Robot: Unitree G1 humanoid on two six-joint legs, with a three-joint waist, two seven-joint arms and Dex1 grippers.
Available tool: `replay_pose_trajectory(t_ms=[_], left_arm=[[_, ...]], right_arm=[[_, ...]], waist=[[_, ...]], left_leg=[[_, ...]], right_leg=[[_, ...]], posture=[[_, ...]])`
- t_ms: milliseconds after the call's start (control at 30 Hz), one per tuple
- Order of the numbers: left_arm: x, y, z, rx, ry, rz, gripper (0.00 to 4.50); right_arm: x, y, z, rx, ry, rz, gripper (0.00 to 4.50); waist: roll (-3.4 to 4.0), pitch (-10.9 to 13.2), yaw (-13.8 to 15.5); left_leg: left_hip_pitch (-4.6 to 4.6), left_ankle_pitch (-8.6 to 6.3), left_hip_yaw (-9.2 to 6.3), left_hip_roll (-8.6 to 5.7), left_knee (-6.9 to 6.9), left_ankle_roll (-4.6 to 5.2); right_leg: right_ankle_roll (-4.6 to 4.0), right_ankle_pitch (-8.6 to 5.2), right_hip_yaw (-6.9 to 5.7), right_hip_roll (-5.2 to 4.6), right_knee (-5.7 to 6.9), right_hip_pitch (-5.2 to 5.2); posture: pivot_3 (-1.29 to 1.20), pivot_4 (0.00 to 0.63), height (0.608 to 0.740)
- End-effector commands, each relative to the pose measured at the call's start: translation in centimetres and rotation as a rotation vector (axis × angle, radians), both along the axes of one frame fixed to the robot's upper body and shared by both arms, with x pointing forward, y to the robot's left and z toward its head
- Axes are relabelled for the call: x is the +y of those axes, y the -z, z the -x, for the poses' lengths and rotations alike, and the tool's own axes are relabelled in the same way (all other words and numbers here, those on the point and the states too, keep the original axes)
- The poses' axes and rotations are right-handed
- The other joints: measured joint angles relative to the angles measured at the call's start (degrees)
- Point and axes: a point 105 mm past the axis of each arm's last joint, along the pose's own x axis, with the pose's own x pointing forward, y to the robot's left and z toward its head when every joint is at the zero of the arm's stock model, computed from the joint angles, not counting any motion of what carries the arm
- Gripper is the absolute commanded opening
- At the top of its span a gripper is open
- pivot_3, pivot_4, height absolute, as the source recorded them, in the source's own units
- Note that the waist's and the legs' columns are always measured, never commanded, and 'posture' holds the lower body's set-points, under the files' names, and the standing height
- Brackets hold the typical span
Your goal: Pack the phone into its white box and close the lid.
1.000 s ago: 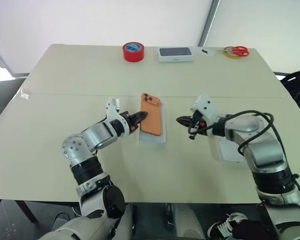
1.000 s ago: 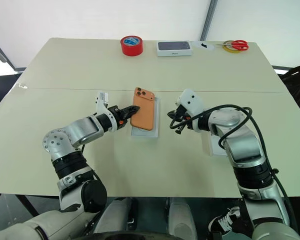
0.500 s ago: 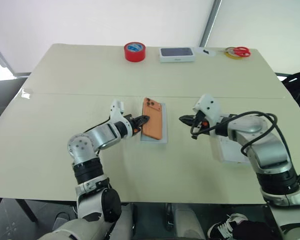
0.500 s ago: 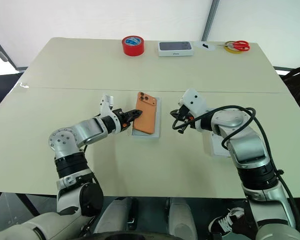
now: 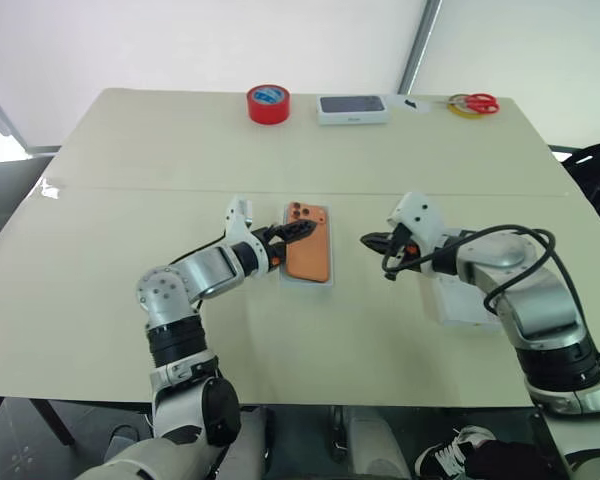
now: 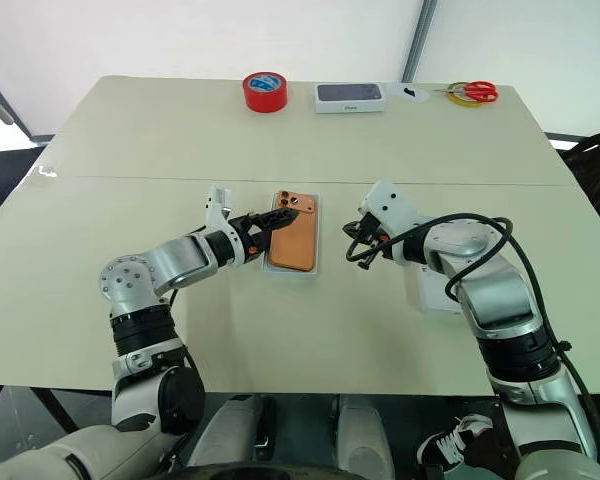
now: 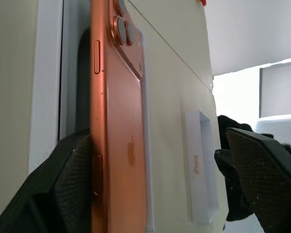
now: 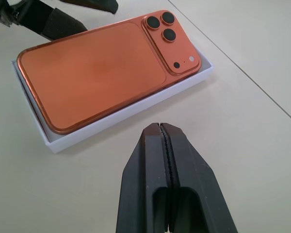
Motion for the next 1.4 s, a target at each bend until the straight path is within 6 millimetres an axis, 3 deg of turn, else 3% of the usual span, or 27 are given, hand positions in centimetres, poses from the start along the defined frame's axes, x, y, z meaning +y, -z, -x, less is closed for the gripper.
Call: replay_pose_trajectory(t_ms=[33,100,200,333,433,533,633,800,1100,1400], left_arm=[[1.7,-3.0,0.4,-0.116,-0.012,0.003,4.11],[3.7,-3.3,0.5,-0.143,-0.044,-0.087,4.11],[6.0,-2.8,0.4,-0.147,-0.102,-0.215,3.33],[7.1,-2.2,0.2,-0.146,-0.128,-0.302,1.31],[6.7,-0.7,0.1,-0.141,-0.100,-0.432,0.05],[5.9,0.4,-0.5,-0.193,-0.069,-0.623,0.05],[3.7,0.4,-1.2,-0.386,0.028,-0.816,0.05],[1.4,1.9,-1.3,-0.487,0.166,-0.900,0.05],[-2.1,2.2,-0.6,-0.529,0.282,-0.815,0.05],[-10.2,2.0,2.3,-0.584,0.545,-0.661,0.05]], right_arm=[[0.2,-0.8,0.0,-0.042,-0.012,0.014,0.00],[0.3,-0.4,-0.3,-0.028,0.001,0.037,0.00],[0.4,0.4,-1.2,-0.012,0.046,0.071,0.00],[0.7,1.2,-2.1,0.006,0.090,0.099,0.00],[1.4,1.8,-2.6,0.007,0.094,0.130,0.00],[2.3,2.5,-3.1,-0.005,0.098,0.173,0.00],[2.9,3.3,-3.9,-0.032,0.110,0.238,0.00],[4.3,3.5,-4.3,-0.043,0.101,0.239,0.00],[4.6,3.1,-3.6,-0.047,0.074,0.228,0.00],[0.8,2.5,-0.4,0.000,0.081,0.263,0.00]], waist=[[0.00,0.0,0.1],[0.00,0.0,0.1],[0.01,0.0,0.0],[0.02,0.0,0.3],[0.02,0.0,0.3],[0.03,0.0,0.1],[0.04,0.0,0.1],[0.04,0.0,0.1],[0.06,0.0,0.3],[0.07,0.0,1.1]], left_leg=[[0.00,0.00,-0.01,0.01,0.00,0.00],[-0.01,0.00,-0.01,0.02,0.00,0.00],[0.02,0.00,0.01,0.01,0.00,0.00],[0.00,0.00,0.00,-0.04,0.01,-0.01],[0.00,0.00,0.01,-0.08,0.02,-0.01],[0.00,0.00,0.01,-0.08,0.02,-0.01],[0.01,0.00,0.06,-0.08,0.00,-0.01],[0.00,0.00,0.10,-0.04,-0.01,-0.01],[-0.02,-0.01,0.05,-0.01,0.02,0.04],[-0.19,-0.18,0.06,-0.09,0.20,0.34]], right_leg=[[0.00,0.00,0.00,0.00,0.00,0.00],[0.00,0.00,0.00,0.00,0.00,0.00],[-0.01,0.00,0.00,0.00,0.02,0.00],[-0.03,-0.01,0.01,-0.04,0.00,0.02],[-0.05,-0.02,0.02,-0.06,-0.01,0.03],[-0.16,-0.08,0.02,-0.05,0.00,0.02],[-0.19,-0.09,0.03,-0.03,0.02,0.00],[-0.22,-0.11,0.05,-0.04,-0.02,-0.02],[-0.09,-0.05,0.03,-0.04,0.01,-0.02],[0.08,-0.04,0.01,-0.21,-0.06,0.00]], posture=[[0.00,0.150,0.739],[0.00,0.150,0.739],[0.00,0.150,0.739],[0.00,0.150,0.739],[0.00,0.150,0.739],[0.00,0.150,0.739],[0.00,0.150,0.739],[0.00,0.150,0.739],[0.00,0.150,0.739],[0.00,0.150,0.739]])
